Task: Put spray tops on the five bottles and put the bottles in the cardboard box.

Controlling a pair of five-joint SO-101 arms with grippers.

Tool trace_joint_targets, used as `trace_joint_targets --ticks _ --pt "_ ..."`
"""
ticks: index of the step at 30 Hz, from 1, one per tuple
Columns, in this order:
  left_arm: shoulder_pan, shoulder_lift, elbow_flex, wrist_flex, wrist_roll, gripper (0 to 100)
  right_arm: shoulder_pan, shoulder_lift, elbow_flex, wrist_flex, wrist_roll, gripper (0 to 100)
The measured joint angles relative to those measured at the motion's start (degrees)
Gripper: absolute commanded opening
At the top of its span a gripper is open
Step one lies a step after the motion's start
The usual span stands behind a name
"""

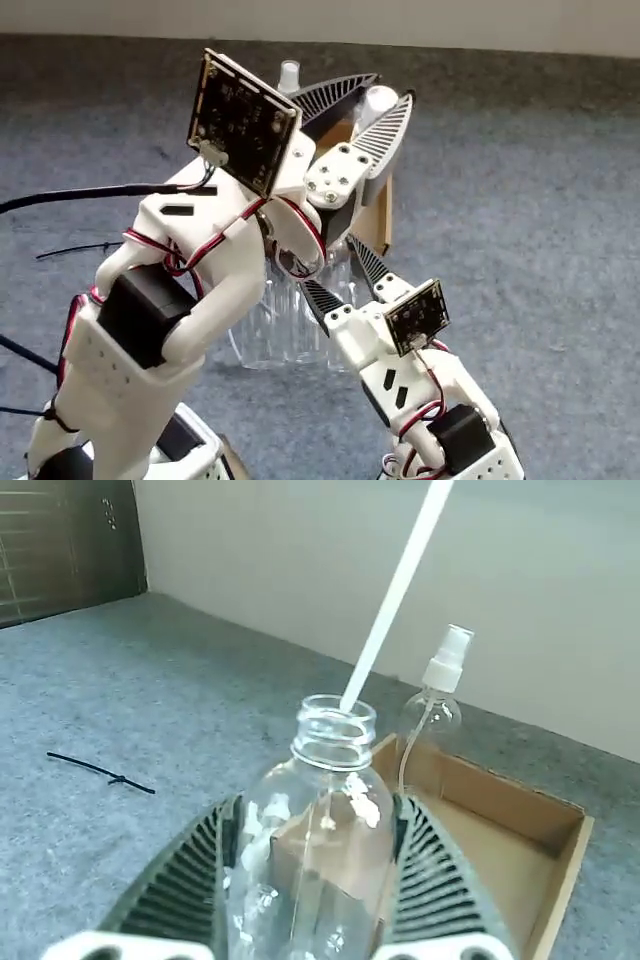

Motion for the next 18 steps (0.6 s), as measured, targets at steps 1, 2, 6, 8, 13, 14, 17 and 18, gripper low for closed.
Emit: trace_joint_targets --ticks 1,2,6,8,13,14,17,18 --pt "0.0 0.0 1.0 0.0 0.0 1 0.0 0.0 0.0 0.0 0.0 0.4" --pt "0.0 0.0 1.9 0.0 0.0 1 0.0 0.0 0.0 0.0 0.0 0.4" --pt "-0.1 0.0 4.2 0.0 0.0 1 0.1 0.0 0.0 0.0 0.0 0.4" --pt "0.1 0.0 4.8 0.0 0.0 1 0.1 0.0 0.0 0.0 0.0 0.4" --pt "-0.2 0.0 5.7 2.1 0.0 1 1.8 0.0 0.0 0.0 -2.5 0.4" --pt "-0.2 0.0 5.7 2.9 0.0 1 2.6 0.0 0.0 0.0 -3.5 0.4" --pt "-2.5 0.0 6.4 4.6 0.1 1 5.8 0.0 0.0 0.0 -5.4 0.4" --pt "-3.3 0.0 6.4 5.1 0.1 1 6.2 0.0 0.0 0.0 -5.6 0.4"
